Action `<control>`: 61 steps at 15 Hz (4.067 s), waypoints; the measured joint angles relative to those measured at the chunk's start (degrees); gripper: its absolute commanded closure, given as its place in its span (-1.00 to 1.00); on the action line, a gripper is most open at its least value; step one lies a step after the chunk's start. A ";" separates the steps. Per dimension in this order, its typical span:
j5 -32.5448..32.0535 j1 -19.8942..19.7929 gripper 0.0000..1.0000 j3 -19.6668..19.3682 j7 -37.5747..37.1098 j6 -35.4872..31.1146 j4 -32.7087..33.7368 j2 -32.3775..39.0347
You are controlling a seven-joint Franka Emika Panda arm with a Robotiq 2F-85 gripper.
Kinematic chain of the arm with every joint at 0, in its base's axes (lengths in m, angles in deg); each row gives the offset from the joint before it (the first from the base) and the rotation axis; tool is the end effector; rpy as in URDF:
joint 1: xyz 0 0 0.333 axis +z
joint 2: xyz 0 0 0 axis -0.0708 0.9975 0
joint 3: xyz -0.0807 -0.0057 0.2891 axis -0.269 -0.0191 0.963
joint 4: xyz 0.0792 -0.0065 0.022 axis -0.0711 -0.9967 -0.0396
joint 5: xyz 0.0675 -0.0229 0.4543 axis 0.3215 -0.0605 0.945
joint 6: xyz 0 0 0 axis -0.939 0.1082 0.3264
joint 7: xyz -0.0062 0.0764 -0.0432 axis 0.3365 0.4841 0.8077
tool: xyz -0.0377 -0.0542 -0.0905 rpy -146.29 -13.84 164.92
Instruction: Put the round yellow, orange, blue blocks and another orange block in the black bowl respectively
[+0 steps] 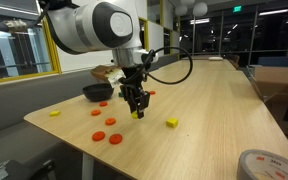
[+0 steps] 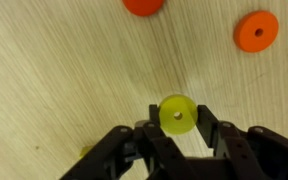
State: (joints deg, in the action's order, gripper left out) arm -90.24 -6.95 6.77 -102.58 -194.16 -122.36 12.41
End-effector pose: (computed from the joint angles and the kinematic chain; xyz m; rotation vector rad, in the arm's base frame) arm 0.4421 -0.0323 0.1702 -3.0660 0.6444 -0.2203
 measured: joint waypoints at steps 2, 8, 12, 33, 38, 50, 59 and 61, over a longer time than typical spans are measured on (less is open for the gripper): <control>2.69 1.22 0.52 0.62 6.70 0.19 1.79 0.00; 6.84 4.27 0.52 2.20 25.04 11.73 17.31 2.81; 8.17 4.74 0.52 4.26 36.03 20.47 31.08 9.74; 17.97 4.83 0.57 19.16 76.29 41.54 61.72 29.82; 19.99 4.88 -0.35 19.23 77.38 46.24 63.08 32.26; 13.89 5.40 -1.00 12.48 67.28 44.29 67.29 34.62; -0.48 6.28 -1.00 4.77 42.90 42.70 80.23 47.33; -1.80 7.16 -1.00 3.49 36.46 42.83 84.13 51.26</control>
State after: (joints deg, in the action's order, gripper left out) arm -92.04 0.21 10.26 -66.12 -151.34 -38.24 63.67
